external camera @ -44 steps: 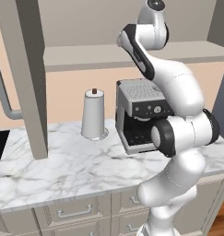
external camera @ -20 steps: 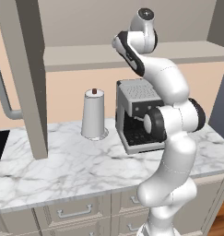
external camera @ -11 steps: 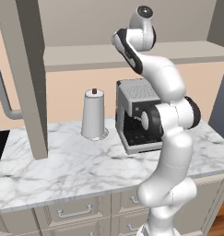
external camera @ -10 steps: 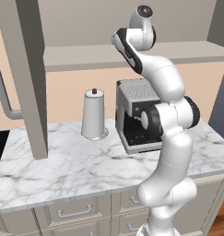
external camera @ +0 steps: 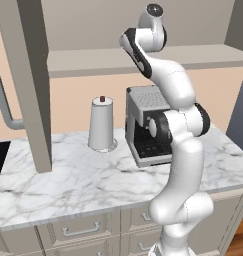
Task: Pick the tangerines from the cabinet and place them in one bowl. Pick the mango from the sink and place it in the other bowl.
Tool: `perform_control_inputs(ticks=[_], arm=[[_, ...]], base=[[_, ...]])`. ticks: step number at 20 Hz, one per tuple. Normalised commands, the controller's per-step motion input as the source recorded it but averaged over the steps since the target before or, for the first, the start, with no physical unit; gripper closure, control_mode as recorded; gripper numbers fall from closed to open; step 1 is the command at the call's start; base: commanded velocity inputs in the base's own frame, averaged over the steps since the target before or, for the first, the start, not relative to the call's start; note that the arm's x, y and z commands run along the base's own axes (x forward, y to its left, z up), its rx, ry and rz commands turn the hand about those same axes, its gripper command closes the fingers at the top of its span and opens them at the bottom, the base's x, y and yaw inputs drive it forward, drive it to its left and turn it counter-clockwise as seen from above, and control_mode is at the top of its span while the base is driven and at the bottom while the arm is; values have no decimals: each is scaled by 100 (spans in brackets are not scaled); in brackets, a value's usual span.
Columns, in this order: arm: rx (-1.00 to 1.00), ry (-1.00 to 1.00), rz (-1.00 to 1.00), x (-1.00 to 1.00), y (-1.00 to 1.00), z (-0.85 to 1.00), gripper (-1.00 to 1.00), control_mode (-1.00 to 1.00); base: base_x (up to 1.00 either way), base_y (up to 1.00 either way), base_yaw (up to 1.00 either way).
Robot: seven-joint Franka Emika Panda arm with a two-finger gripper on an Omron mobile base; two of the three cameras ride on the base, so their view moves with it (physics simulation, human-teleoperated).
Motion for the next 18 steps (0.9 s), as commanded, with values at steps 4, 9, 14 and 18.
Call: perform_control_inputs(ticks=[4, 9, 14, 18], arm=[[0, 0, 0, 15, 0, 0, -100, -100], [0, 1, 0, 2, 0, 0, -100, -100], [-1, 1, 0, 0, 0, -7, -100, -100], [-1, 0, 0, 0, 0, -21, -100, -100]], base=[[0, 0, 0], [0, 0, 0], [0, 0, 0], [0, 0, 0]])
